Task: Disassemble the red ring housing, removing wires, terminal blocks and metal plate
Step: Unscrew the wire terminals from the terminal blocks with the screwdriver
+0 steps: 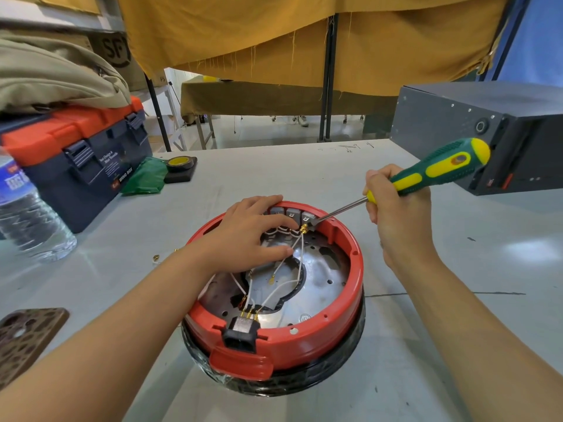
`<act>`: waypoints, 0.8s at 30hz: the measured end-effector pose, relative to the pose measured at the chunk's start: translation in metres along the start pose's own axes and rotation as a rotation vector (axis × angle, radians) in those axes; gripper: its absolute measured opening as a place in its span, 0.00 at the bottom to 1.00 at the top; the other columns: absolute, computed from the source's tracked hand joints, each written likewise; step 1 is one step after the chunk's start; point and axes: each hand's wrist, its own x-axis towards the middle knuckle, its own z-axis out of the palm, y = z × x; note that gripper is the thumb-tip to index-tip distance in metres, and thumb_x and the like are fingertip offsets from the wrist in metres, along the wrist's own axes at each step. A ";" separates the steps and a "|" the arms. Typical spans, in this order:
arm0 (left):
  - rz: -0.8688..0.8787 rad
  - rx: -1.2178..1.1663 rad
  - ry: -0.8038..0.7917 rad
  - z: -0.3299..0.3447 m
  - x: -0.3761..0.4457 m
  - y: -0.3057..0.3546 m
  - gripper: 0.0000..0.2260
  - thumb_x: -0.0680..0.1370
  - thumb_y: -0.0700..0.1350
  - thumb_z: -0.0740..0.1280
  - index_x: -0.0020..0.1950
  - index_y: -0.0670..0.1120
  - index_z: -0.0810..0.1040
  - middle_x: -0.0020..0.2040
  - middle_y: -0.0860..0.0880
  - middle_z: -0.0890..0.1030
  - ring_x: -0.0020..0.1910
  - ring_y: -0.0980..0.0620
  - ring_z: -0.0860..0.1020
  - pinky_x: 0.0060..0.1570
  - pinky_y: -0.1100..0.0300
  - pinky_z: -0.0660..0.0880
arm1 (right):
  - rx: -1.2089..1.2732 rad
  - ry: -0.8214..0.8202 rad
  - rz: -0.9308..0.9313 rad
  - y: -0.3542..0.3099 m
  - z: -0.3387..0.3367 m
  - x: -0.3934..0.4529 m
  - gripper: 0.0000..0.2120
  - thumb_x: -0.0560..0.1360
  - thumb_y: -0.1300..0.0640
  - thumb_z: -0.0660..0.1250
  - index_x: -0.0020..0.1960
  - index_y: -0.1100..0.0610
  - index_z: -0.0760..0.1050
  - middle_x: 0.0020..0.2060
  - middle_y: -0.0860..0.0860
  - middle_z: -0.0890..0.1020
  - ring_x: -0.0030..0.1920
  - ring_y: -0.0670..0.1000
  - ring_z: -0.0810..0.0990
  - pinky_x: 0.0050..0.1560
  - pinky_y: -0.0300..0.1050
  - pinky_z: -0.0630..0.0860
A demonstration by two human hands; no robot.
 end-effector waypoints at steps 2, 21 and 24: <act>0.001 0.001 -0.001 0.000 0.000 0.000 0.19 0.76 0.58 0.65 0.66 0.62 0.70 0.77 0.53 0.55 0.75 0.50 0.53 0.73 0.51 0.51 | 0.022 0.010 0.048 0.002 -0.001 0.001 0.16 0.76 0.62 0.62 0.31 0.56 0.65 0.20 0.45 0.66 0.21 0.43 0.64 0.22 0.32 0.62; 0.007 -0.055 0.023 -0.003 -0.001 0.000 0.20 0.76 0.57 0.66 0.67 0.59 0.69 0.77 0.51 0.58 0.75 0.52 0.55 0.73 0.54 0.52 | 0.172 0.032 0.207 0.009 -0.008 0.008 0.14 0.75 0.60 0.63 0.32 0.57 0.67 0.20 0.44 0.68 0.20 0.43 0.63 0.21 0.32 0.60; -0.010 -0.114 0.050 -0.005 -0.002 0.001 0.21 0.75 0.55 0.67 0.67 0.57 0.68 0.75 0.51 0.61 0.74 0.53 0.58 0.70 0.59 0.55 | 0.138 0.002 0.178 0.006 -0.005 0.006 0.14 0.76 0.59 0.63 0.32 0.57 0.68 0.20 0.46 0.68 0.20 0.44 0.64 0.21 0.32 0.61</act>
